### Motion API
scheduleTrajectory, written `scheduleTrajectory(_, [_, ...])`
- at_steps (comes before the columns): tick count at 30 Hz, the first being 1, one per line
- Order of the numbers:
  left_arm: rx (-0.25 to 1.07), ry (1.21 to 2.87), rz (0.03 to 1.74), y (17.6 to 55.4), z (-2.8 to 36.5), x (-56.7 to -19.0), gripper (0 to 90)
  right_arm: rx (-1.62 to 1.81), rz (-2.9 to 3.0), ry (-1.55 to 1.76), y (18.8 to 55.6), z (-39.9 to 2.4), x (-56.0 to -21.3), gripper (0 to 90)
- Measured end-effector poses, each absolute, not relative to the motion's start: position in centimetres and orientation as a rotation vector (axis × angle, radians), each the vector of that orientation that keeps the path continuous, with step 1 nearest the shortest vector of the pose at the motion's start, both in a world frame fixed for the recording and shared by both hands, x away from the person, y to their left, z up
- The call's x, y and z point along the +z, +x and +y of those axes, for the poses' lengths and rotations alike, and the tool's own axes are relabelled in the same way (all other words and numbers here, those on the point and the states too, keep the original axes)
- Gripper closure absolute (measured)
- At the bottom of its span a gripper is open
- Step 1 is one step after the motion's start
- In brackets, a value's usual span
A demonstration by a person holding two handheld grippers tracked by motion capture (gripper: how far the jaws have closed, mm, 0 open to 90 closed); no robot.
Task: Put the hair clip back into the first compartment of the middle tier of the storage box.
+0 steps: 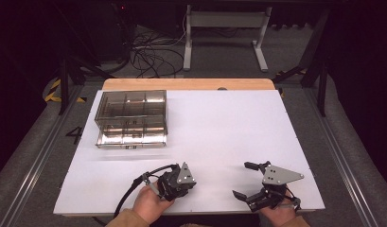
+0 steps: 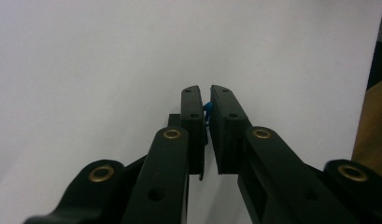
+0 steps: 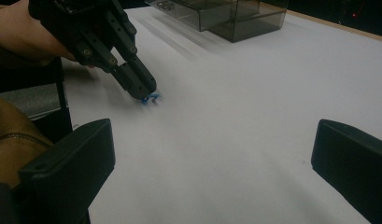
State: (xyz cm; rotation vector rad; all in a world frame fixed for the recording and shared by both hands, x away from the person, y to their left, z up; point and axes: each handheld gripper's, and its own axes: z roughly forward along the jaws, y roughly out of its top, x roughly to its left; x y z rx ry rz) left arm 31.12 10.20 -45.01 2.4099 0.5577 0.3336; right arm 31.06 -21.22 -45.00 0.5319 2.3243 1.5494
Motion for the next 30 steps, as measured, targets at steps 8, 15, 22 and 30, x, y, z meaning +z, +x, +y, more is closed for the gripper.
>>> scheduleTrajectory(8, [0.405, 2.373, 0.584, 31.2, 10.8, -44.5, 88.4, 1.548, 2.324, 0.533, 31.1, -21.2, -45.0, 0.4])
scheduleTrajectory(15, [0.388, 2.302, 0.600, 31.1, 11.5, -43.7, 88.5, 1.548, 2.325, 0.534, 31.1, -21.2, -45.0, 0.4])
scheduleTrajectory(22, [0.371, 2.258, 0.604, 31.0, 12.0, -43.1, 88.4, 1.549, 2.325, 0.534, 31.1, -21.2, -45.0, 0.4])
scheduleTrajectory(30, [0.347, 2.213, 0.605, 31.0, 12.5, -42.5, 88.5, 1.546, 2.327, 0.534, 31.1, -21.3, -45.0, 0.4])
